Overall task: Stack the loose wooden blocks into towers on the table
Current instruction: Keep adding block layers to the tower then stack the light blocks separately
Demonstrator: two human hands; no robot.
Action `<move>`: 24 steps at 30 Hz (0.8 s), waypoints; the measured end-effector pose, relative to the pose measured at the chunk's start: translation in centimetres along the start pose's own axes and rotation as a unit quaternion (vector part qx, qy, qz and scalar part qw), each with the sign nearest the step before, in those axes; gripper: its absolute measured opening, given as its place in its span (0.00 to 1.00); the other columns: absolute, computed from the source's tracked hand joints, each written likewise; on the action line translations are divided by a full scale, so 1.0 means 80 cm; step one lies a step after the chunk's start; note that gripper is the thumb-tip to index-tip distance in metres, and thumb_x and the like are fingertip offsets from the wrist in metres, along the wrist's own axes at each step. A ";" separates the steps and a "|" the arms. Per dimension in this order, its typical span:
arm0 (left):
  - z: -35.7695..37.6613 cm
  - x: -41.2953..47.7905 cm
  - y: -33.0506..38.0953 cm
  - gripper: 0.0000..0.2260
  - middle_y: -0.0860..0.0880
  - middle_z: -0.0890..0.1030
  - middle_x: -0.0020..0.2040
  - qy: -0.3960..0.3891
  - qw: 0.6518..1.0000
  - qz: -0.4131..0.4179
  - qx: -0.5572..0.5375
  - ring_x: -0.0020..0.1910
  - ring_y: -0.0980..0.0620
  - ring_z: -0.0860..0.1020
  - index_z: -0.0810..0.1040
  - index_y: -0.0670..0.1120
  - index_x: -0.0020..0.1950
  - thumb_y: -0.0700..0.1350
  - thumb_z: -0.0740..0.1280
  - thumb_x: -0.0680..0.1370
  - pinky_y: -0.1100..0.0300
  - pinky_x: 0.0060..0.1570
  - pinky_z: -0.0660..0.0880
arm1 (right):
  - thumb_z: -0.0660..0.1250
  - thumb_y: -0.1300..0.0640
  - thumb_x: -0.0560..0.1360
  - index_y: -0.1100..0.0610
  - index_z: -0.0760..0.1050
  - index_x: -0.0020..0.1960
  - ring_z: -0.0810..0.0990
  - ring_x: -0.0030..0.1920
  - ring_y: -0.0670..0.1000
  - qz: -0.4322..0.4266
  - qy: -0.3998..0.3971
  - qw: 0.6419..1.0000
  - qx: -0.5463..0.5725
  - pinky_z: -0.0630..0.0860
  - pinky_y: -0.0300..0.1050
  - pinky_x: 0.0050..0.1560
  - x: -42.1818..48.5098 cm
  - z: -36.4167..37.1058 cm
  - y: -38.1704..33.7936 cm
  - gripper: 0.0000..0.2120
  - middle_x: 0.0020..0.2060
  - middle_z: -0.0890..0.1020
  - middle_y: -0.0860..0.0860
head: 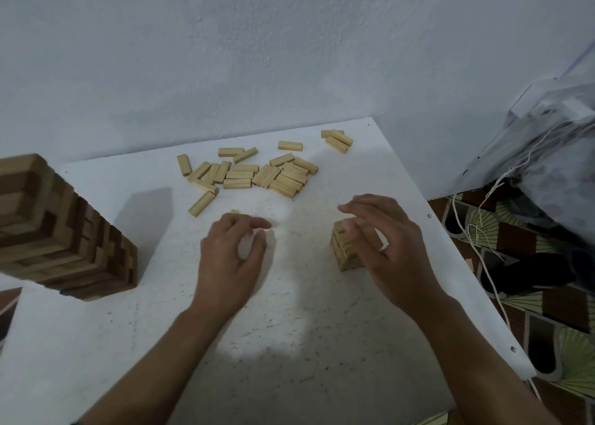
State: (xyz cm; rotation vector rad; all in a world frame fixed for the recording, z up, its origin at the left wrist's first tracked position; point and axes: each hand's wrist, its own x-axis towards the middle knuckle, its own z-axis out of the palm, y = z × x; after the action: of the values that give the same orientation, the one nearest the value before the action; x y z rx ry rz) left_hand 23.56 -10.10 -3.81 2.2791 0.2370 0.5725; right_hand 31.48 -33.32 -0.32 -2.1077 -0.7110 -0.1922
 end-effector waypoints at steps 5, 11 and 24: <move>-0.024 0.012 -0.043 0.13 0.57 0.74 0.66 -0.077 0.991 0.009 0.111 0.69 0.55 0.68 0.77 0.58 0.63 0.53 0.61 0.80 0.52 0.58 0.59 | 0.63 0.52 0.81 0.57 0.81 0.61 0.77 0.58 0.48 -0.080 -0.057 0.989 -0.112 0.76 0.51 0.58 0.033 0.022 -0.039 0.14 0.55 0.82 0.49; -0.037 0.000 -0.063 0.13 0.56 0.71 0.73 -0.103 0.977 0.042 0.180 0.72 0.57 0.66 0.74 0.56 0.68 0.52 0.61 0.83 0.53 0.61 0.55 | 0.58 0.52 0.84 0.58 0.66 0.75 0.66 0.73 0.51 -0.002 -0.185 0.966 -0.178 0.67 0.44 0.69 0.067 0.096 -0.082 0.21 0.72 0.71 0.52; -0.033 -0.020 -0.087 0.13 0.49 0.76 0.65 -0.027 0.990 0.026 0.135 0.67 0.48 0.72 0.79 0.50 0.63 0.52 0.66 0.80 0.41 0.60 0.71 | 0.57 0.54 0.83 0.60 0.61 0.78 0.63 0.73 0.55 0.056 -0.180 0.946 -0.262 0.65 0.51 0.71 0.052 0.165 -0.060 0.25 0.74 0.67 0.54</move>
State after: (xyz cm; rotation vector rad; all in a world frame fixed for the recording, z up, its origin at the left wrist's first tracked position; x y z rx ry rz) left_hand 20.97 -4.14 -7.71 2.5655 0.2415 0.5299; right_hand 30.63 -19.01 -3.30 -2.7298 -0.8121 0.0847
